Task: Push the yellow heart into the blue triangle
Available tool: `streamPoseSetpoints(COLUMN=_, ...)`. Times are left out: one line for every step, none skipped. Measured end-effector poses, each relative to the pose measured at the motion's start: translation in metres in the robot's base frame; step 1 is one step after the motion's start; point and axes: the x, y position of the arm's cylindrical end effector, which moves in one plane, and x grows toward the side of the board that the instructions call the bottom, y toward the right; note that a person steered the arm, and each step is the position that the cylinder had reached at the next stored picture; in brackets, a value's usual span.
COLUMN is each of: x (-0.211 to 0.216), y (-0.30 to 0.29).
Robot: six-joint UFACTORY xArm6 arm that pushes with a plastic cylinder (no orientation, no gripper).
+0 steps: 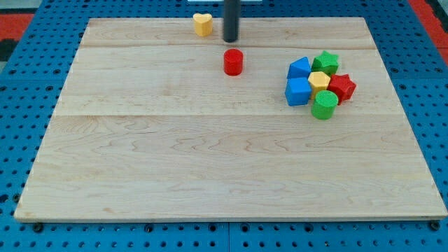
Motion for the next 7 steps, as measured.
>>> streamPoseSetpoints(x=0.081, y=0.013)
streamPoseSetpoints(x=0.135, y=0.11)
streamPoseSetpoints(x=0.114, y=0.063)
streamPoseSetpoints(x=0.042, y=-0.056)
streamPoseSetpoints(x=-0.03, y=-0.063)
streamPoseSetpoints(x=-0.042, y=-0.071)
streamPoseSetpoints(x=-0.046, y=-0.026)
